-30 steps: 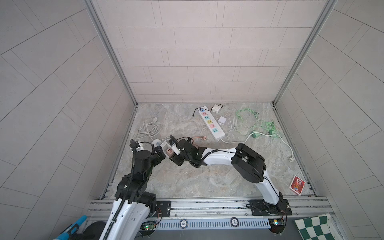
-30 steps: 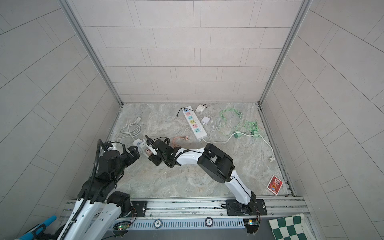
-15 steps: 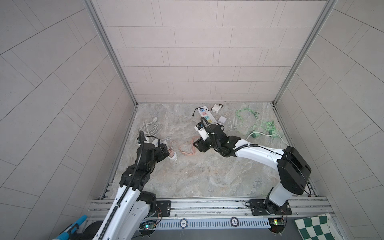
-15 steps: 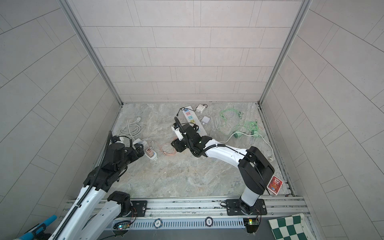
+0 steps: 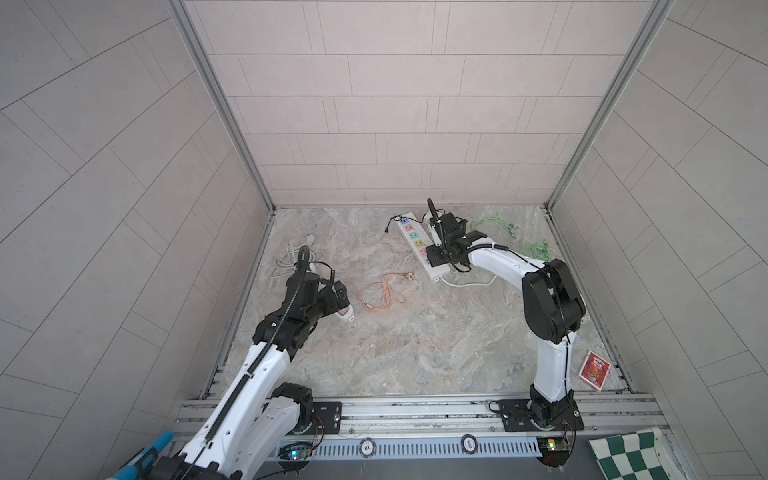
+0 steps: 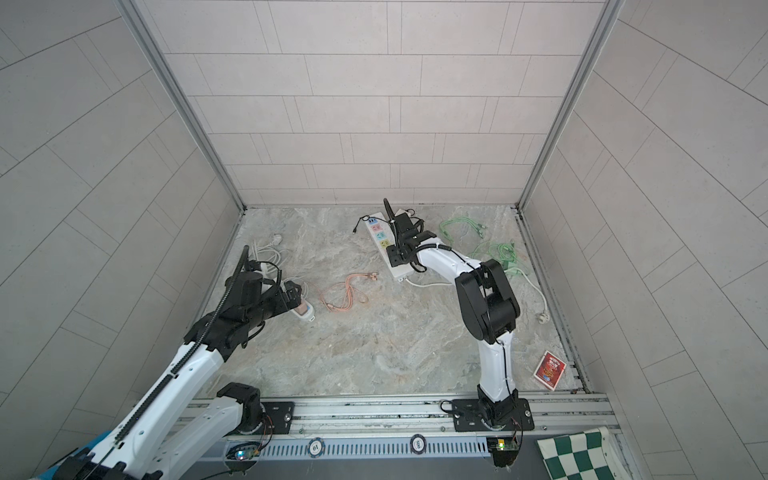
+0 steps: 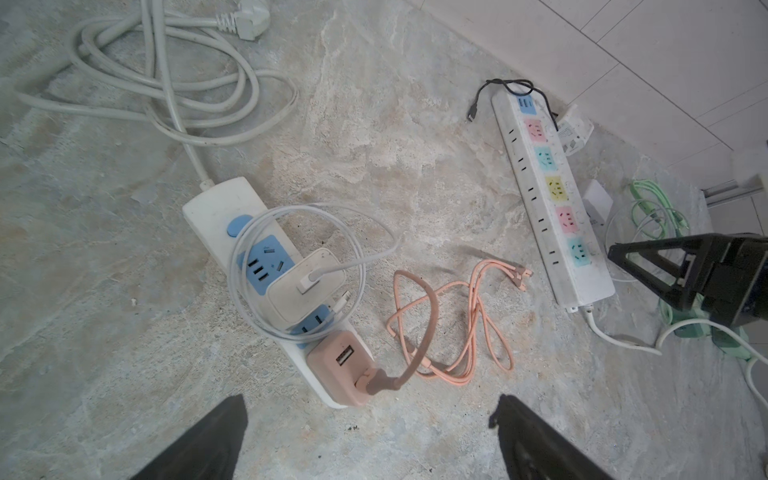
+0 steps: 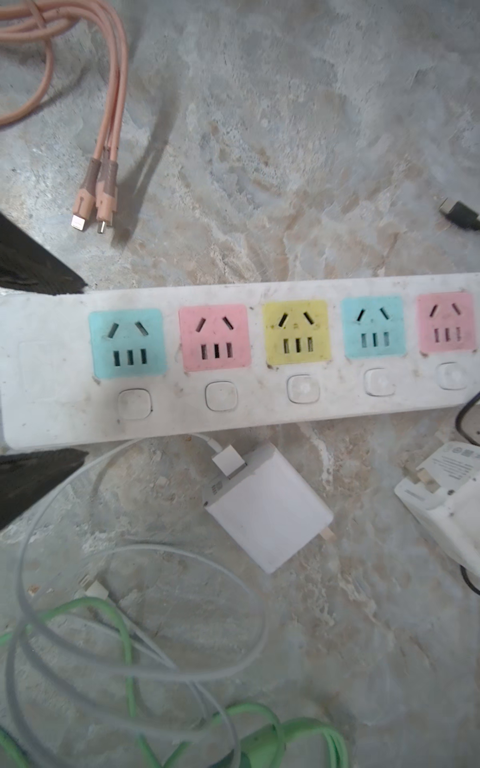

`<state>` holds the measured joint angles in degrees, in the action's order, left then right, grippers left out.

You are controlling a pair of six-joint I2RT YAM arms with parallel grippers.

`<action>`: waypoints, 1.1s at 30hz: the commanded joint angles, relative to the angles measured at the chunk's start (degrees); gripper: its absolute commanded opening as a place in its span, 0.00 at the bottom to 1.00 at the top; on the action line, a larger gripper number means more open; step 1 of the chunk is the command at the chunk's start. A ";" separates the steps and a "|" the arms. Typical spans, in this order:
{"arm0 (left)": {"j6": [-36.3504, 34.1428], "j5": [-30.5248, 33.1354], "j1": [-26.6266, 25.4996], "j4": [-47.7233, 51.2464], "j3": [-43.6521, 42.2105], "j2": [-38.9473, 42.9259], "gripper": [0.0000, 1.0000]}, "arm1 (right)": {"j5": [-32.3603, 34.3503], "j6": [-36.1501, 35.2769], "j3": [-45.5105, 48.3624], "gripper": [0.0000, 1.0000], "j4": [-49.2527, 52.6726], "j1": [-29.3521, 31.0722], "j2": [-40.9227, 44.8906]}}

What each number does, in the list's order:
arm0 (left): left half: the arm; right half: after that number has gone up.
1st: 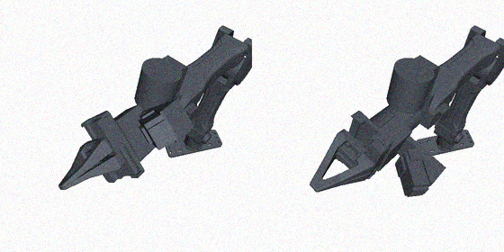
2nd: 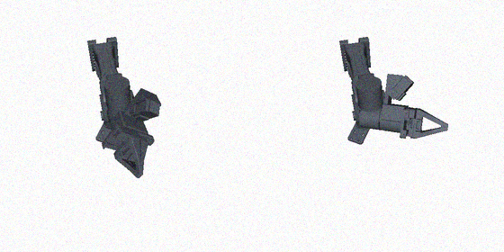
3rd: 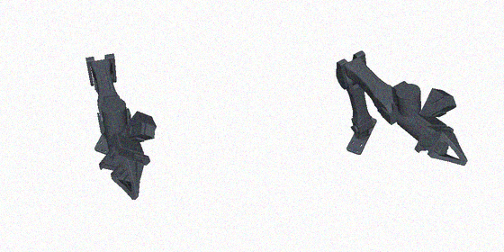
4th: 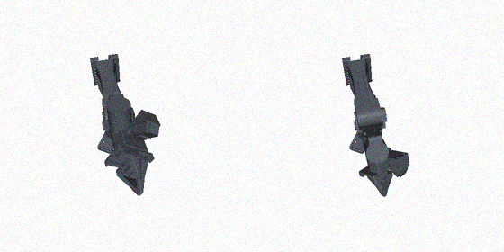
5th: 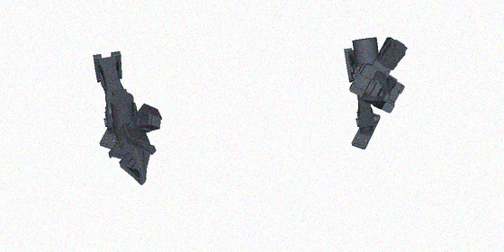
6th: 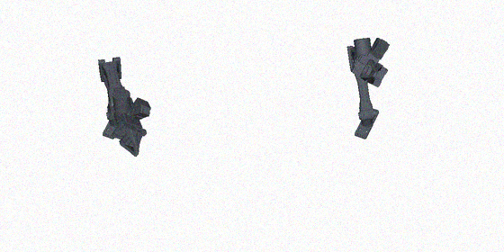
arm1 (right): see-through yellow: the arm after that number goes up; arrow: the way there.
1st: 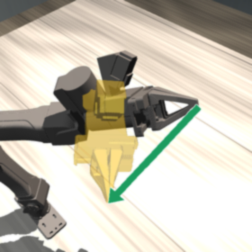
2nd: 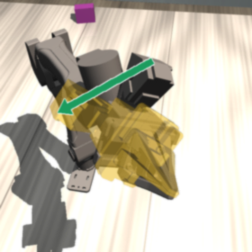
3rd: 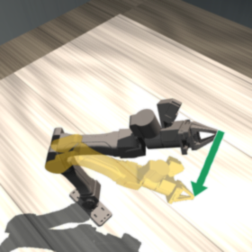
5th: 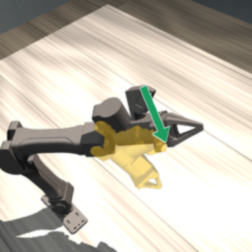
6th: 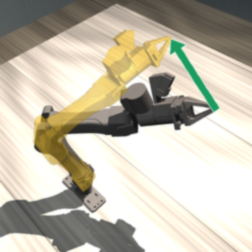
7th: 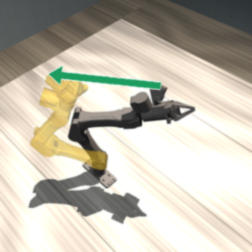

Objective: Insert the plug
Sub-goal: 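Open the right gripper off the pink charger and move to the colourful strip, then grasp the long colourful-socket power strip with the right gripper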

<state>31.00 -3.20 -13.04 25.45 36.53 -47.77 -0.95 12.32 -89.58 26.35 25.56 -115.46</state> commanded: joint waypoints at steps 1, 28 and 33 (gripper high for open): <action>-1.47 -0.63 -0.24 -2.07 -1.80 0.21 0.96 | 0.21 -0.92 -4.49 0.59 7.37 -0.86 -3.48; 1.14 4.50 0.89 -1.72 -4.02 -0.41 0.91 | -5.41 -5.48 -9.91 0.63 11.83 -0.84 -11.05; 1.47 3.37 0.91 -1.87 -2.92 -0.36 0.93 | -5.76 -5.51 -8.89 0.66 11.55 -0.35 -9.40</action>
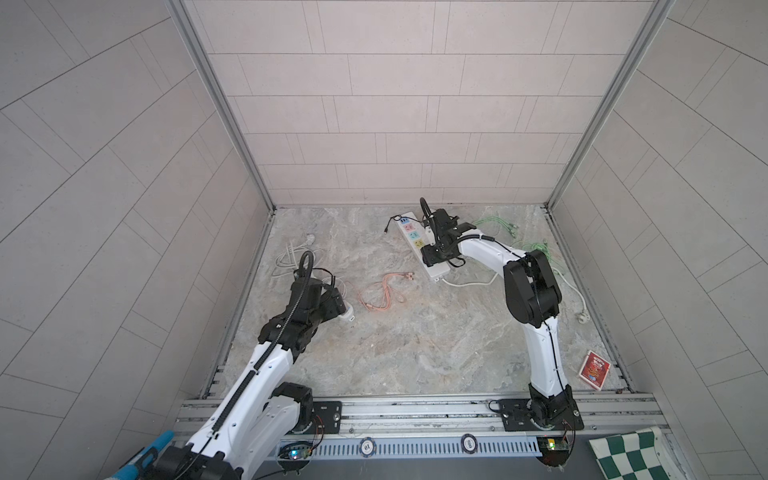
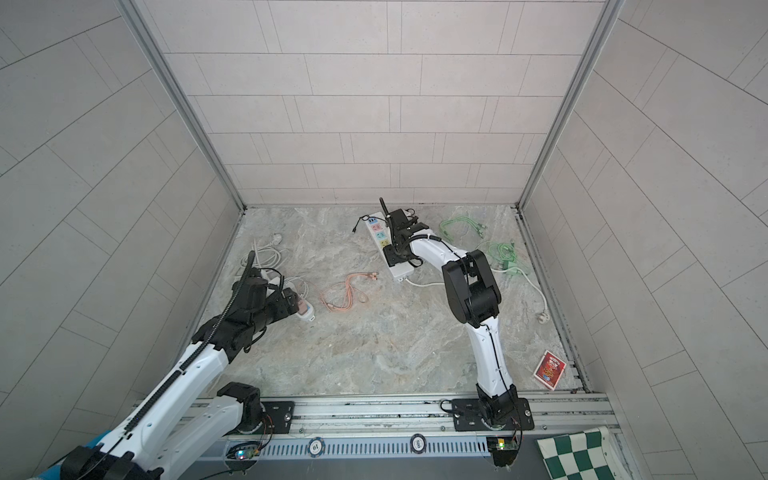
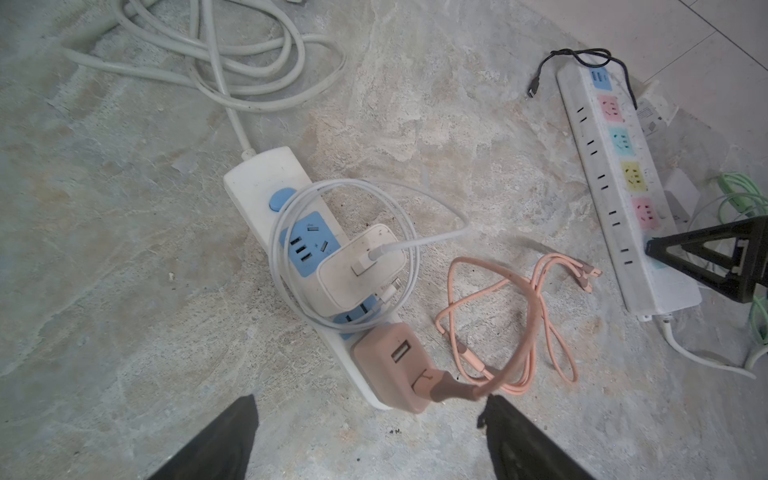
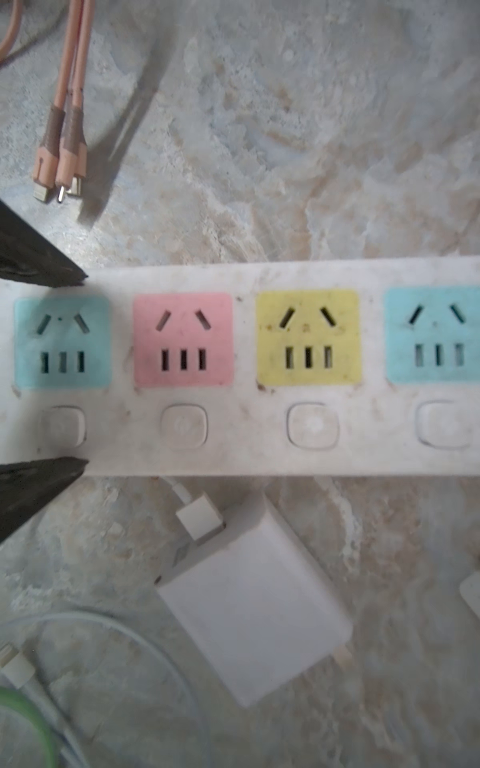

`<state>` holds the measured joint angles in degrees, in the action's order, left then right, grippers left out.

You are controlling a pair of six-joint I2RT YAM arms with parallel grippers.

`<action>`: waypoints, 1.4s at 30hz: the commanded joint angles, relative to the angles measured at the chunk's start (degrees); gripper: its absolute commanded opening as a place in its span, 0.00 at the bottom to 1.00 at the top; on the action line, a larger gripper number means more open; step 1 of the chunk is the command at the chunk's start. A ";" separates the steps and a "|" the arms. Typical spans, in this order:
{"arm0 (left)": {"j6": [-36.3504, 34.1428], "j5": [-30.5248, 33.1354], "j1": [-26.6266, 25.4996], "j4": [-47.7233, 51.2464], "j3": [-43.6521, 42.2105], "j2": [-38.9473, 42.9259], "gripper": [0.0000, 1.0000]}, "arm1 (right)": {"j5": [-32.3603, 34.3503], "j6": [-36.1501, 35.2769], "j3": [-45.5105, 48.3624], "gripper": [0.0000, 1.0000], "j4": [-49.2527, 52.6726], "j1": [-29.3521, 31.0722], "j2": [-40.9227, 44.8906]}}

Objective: Insert the plug
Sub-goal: 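Grasp the long colourful-socket power strip with the right gripper, then drag the colourful power strip toward the robot with the right gripper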

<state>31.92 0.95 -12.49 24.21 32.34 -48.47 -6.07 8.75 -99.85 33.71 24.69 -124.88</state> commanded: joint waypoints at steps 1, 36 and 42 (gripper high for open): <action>0.55 -0.99 0.34 -0.65 1.41 0.35 0.94 | 0.14 -1.97 0.70 0.67 4.57 0.41 -0.50; -2.33 -9.05 -1.14 -3.05 8.30 -4.55 1.00 | 0.78 6.80 24.13 0.53 1.15 6.97 10.19; -3.38 -7.33 -6.65 -2.77 9.33 -6.82 1.00 | 0.76 13.76 40.51 0.52 -4.06 13.52 21.23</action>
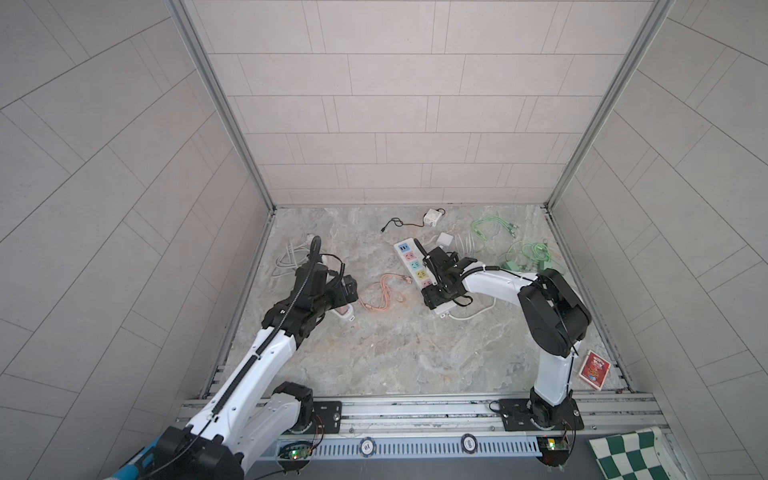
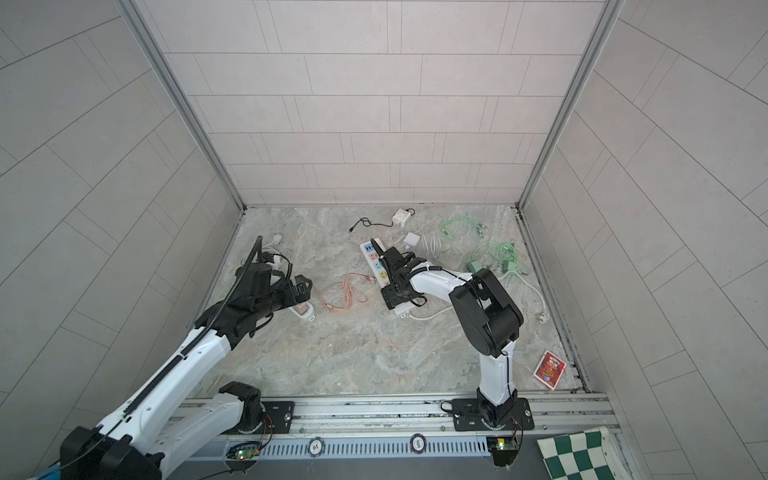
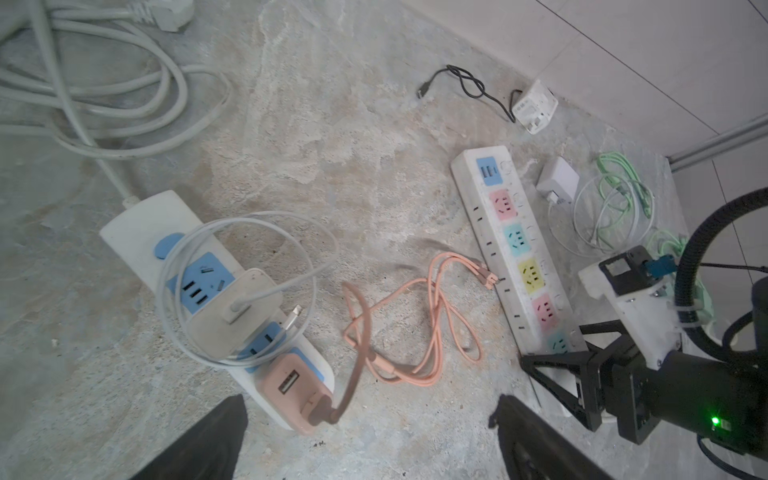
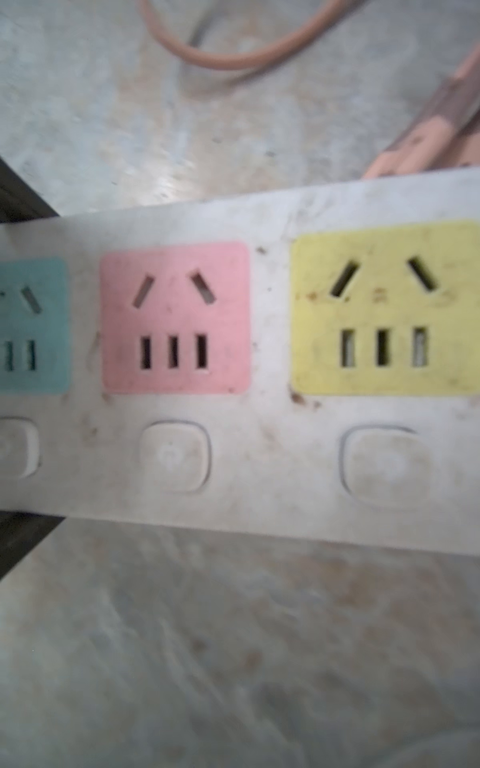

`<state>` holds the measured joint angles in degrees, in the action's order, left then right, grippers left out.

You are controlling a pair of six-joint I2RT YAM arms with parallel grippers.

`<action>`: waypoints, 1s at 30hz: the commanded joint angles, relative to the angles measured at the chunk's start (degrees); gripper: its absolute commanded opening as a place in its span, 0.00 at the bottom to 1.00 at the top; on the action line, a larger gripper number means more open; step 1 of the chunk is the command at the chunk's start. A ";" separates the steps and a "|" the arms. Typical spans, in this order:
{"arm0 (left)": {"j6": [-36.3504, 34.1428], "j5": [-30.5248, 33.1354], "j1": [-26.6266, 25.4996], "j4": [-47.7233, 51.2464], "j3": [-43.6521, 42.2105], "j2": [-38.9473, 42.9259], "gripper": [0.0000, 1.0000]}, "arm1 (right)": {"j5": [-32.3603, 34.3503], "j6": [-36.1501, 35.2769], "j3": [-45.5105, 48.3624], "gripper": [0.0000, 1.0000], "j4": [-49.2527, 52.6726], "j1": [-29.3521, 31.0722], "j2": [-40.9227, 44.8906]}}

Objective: Insert the plug
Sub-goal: 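Drag the colourful power strip toward the robot with the right gripper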

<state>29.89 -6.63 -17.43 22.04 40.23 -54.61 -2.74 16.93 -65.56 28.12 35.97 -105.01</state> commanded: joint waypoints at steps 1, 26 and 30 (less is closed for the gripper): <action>-1.25 0.54 -2.56 -0.94 1.38 -1.20 1.00 | -2.64 6.88 8.57 0.52 0.85 3.19 2.94; -3.61 4.07 -13.01 -5.98 8.76 -13.99 1.00 | 0.05 6.02 5.73 0.76 -0.21 -7.49 18.06; -3.61 4.14 -12.98 -5.67 8.66 -14.34 1.00 | -2.31 6.66 5.33 0.70 -0.91 -7.45 11.90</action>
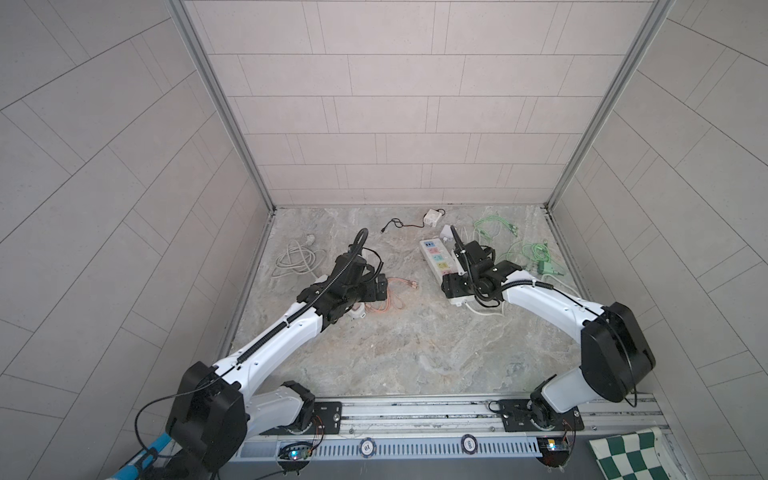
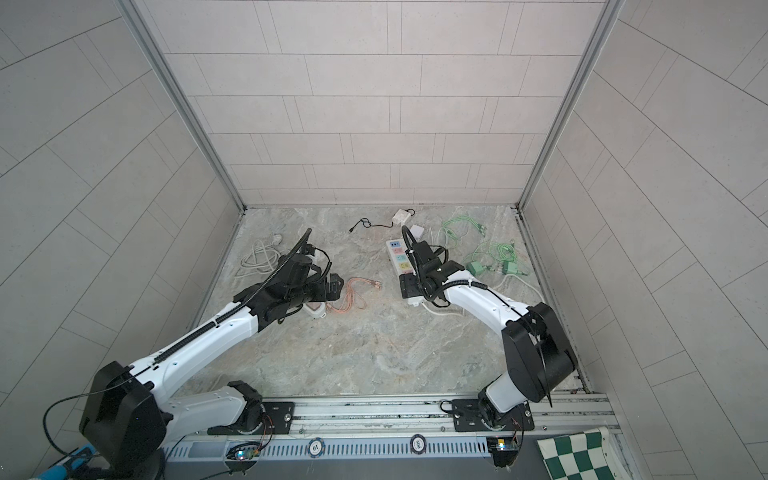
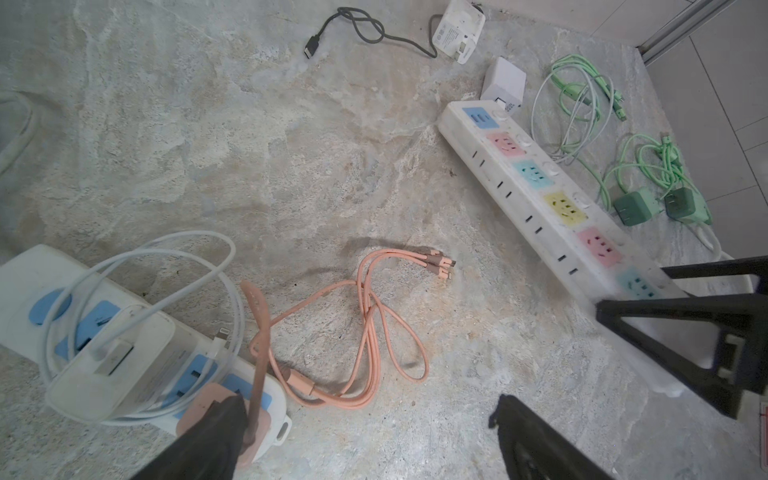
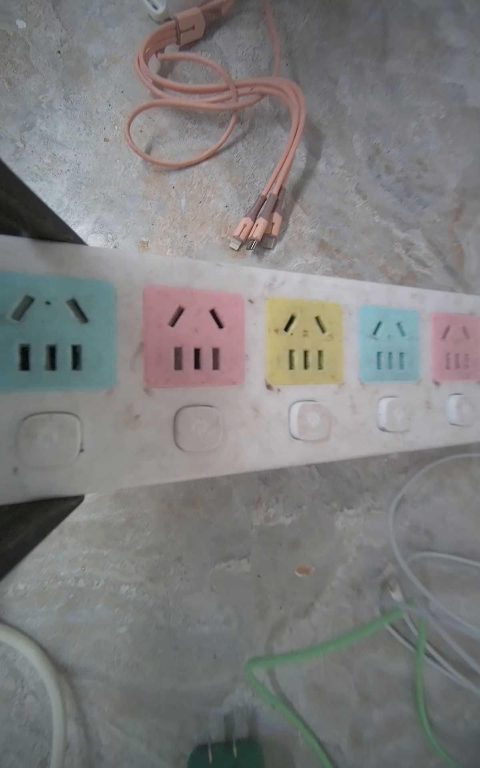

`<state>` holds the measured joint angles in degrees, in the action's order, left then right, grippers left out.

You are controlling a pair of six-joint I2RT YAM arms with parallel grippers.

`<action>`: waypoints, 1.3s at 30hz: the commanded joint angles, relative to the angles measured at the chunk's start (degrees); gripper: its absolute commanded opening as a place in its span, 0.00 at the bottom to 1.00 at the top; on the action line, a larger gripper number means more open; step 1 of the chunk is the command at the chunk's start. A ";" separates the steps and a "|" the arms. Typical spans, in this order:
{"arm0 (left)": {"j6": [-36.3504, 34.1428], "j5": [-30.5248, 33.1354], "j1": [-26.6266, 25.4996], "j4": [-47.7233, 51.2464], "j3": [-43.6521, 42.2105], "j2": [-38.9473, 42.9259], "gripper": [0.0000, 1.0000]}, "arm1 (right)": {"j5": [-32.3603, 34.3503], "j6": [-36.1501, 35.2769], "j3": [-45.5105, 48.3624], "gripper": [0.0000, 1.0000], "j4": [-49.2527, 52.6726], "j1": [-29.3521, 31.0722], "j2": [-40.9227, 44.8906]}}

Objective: Insert the plug
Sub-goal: 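Drag the colourful power strip toward the robot with the right gripper, then release the strip and reach the right gripper toward the white chargers by the wall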

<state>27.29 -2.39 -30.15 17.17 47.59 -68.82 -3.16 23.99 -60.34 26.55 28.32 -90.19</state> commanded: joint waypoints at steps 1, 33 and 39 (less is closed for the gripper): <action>-0.97 0.44 -0.26 -0.74 1.12 0.10 1.00 | -1.91 -0.06 0.57 0.69 0.23 0.46 -3.78; 1.91 10.76 0.20 2.95 -3.44 9.82 1.00 | 4.08 3.72 7.24 0.99 -0.09 12.12 4.06; 1.69 12.46 0.27 3.63 -2.42 9.84 1.00 | 4.12 1.51 2.30 0.99 1.52 7.56 3.31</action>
<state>29.06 8.32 -30.02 20.40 44.12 -59.46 0.10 27.00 -56.25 25.41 39.00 -87.66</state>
